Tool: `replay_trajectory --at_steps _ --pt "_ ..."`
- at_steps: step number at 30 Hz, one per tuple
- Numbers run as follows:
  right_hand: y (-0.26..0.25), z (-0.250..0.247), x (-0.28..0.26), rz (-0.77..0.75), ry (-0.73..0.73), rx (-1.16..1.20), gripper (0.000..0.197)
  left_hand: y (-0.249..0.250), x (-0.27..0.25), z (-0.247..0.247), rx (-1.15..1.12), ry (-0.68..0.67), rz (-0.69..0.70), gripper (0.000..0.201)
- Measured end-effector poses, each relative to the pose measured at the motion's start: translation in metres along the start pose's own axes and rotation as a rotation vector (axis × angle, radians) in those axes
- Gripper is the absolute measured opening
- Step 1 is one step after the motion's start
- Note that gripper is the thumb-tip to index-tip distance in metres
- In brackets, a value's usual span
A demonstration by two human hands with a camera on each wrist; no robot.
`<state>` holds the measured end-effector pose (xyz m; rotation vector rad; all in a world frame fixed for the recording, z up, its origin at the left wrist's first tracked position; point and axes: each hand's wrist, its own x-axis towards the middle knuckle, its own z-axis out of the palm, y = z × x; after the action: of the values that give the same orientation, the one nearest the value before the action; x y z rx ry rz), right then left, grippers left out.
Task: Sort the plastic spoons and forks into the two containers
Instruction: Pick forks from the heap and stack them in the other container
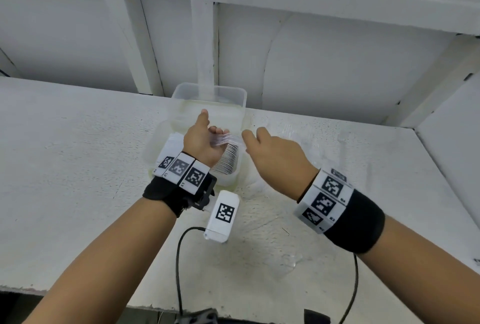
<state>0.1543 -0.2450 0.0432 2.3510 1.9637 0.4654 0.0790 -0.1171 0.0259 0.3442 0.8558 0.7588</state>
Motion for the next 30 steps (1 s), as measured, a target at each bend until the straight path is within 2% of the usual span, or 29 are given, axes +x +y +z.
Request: replay_trajectory --at_steps 3,5,8,12,15,17,20,21,23,25,28,30 --pt "0.009 -0.008 0.017 -0.032 -0.113 0.049 0.035 0.010 0.005 0.007 0.046 -0.004 -0.007 0.026" --pt "0.011 -0.013 0.028 -0.063 -0.091 0.124 0.037 0.019 0.009 0.011 0.082 0.026 0.019 0.031" --pt "0.016 -0.018 0.047 -0.089 -0.083 0.082 0.044 0.032 0.015 0.017 0.205 0.070 0.102 0.038" --pt "0.032 -0.016 0.083 -0.110 -0.127 0.112 0.037 0.055 0.026 0.023 0.442 0.010 0.158 0.036" --pt "0.049 -0.015 0.118 -0.090 -0.161 0.161 0.036 0.083 0.041 0.024 0.704 -0.063 0.147 0.045" --pt "0.061 -0.009 0.142 -0.066 -0.187 0.167 0.037 0.103 0.055 0.025 0.880 -0.016 0.220 0.046" --pt "0.067 0.011 0.175 -0.044 -0.300 0.183 0.038 0.130 0.080 0.022 1.166 0.093 0.405 0.028" --pt "0.065 0.019 0.184 -0.049 -0.348 0.196 0.038 0.137 0.089 0.019 1.282 0.113 0.425 0.022" --pt "0.059 0.038 0.201 -0.053 -0.427 0.243 0.038 0.146 0.108 0.011 1.544 0.134 0.366 0.020" --pt "0.052 0.057 0.216 -0.051 -0.478 0.284 0.039 0.150 0.123 0.005 1.752 0.135 0.268 0.026" --pt "0.042 0.083 0.230 -0.060 -0.531 0.283 0.040 0.149 0.135 0.000 1.824 0.081 0.126 0.037" --pt "0.035 0.098 0.235 -0.065 -0.556 0.262 0.040 0.147 0.140 -0.001 1.822 0.049 0.062 0.032"
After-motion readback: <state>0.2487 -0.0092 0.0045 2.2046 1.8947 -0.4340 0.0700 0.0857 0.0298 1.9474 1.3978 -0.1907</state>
